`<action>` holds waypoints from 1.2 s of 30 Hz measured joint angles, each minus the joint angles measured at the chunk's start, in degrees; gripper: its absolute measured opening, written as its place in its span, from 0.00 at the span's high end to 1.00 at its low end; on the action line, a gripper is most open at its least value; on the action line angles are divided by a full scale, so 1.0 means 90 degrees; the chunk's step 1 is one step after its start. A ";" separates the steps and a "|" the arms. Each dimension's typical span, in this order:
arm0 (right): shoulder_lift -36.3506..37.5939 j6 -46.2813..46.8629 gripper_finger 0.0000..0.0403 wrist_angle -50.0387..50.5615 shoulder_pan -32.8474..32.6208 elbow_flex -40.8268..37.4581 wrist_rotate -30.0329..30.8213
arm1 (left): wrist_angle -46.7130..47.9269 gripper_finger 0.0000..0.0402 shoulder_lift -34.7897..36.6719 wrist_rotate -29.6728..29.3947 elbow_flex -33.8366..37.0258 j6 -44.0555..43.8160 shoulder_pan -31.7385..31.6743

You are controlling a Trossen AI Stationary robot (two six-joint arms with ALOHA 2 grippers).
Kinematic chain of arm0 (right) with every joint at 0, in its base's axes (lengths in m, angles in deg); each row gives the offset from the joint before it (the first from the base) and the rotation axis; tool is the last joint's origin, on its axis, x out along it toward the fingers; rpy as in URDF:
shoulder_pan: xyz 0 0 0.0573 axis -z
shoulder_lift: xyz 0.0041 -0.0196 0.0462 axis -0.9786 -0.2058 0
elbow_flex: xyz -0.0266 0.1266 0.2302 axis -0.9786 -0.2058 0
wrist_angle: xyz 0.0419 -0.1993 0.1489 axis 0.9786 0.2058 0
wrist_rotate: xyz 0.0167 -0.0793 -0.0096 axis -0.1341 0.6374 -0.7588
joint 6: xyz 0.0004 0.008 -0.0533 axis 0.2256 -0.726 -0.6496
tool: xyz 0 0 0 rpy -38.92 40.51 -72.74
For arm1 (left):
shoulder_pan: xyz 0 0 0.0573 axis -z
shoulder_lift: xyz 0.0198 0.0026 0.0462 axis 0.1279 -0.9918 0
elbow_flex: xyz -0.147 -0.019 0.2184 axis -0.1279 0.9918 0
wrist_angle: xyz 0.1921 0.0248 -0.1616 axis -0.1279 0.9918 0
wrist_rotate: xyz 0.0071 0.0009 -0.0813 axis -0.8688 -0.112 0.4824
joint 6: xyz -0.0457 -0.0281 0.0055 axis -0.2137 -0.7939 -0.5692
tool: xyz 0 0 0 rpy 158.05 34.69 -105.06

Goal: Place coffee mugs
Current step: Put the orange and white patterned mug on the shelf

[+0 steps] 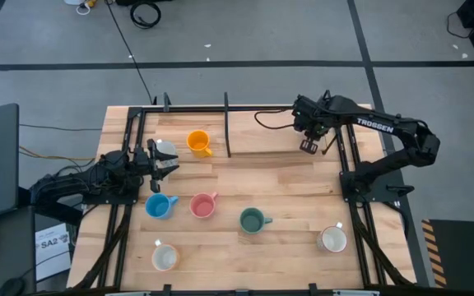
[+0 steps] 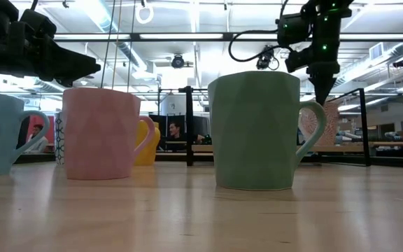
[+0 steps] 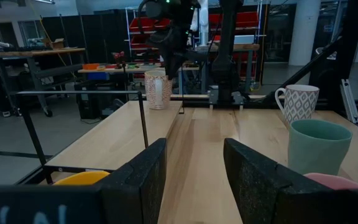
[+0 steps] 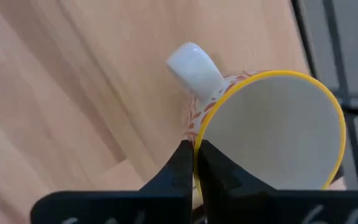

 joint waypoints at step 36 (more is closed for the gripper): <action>-0.0912 -0.2271 0.96 -0.1058 0.2301 0.0539 -0.1013 | 0.0002 0.58 0.0000 -0.0001 0.0000 0.0000 0.0001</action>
